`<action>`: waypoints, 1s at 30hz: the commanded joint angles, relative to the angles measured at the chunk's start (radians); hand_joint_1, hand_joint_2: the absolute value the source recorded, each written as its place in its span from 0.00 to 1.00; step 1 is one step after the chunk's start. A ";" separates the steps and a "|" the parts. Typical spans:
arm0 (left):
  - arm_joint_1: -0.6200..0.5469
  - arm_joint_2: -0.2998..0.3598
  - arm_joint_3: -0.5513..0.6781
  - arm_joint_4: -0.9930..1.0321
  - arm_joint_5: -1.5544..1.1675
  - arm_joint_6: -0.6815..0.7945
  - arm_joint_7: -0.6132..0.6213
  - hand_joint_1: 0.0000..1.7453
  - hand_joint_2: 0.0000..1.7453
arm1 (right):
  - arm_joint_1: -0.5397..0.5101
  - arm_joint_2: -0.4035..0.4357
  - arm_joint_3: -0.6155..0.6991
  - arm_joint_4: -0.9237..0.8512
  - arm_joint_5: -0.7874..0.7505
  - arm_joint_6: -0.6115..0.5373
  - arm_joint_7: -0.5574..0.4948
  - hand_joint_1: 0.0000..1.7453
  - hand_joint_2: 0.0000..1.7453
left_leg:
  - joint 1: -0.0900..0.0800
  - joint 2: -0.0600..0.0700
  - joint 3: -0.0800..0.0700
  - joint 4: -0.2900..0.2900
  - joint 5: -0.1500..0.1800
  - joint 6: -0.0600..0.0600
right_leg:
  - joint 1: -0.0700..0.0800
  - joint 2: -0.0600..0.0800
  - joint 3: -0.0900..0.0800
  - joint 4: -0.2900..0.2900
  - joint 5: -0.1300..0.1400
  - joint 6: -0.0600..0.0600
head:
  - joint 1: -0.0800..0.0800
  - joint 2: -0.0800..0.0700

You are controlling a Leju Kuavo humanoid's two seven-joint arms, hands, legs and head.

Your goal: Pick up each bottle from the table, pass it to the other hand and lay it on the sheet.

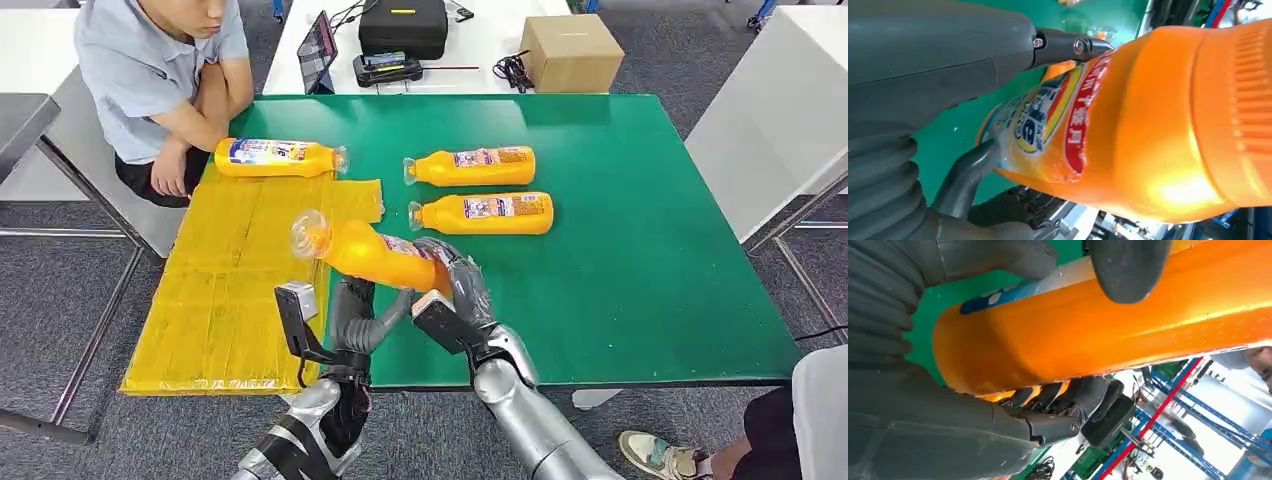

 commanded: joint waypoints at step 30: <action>-0.017 0.000 0.128 -0.037 0.030 -0.062 0.046 1.00 1.00 | -0.031 0.004 0.076 0.061 -0.021 0.033 -0.004 1.00 1.00 | 0.001 0.001 0.002 0.000 -0.001 -0.002 | 0.001 0.000 0.002 0.000 -0.001 -0.002 | 0.000 0.000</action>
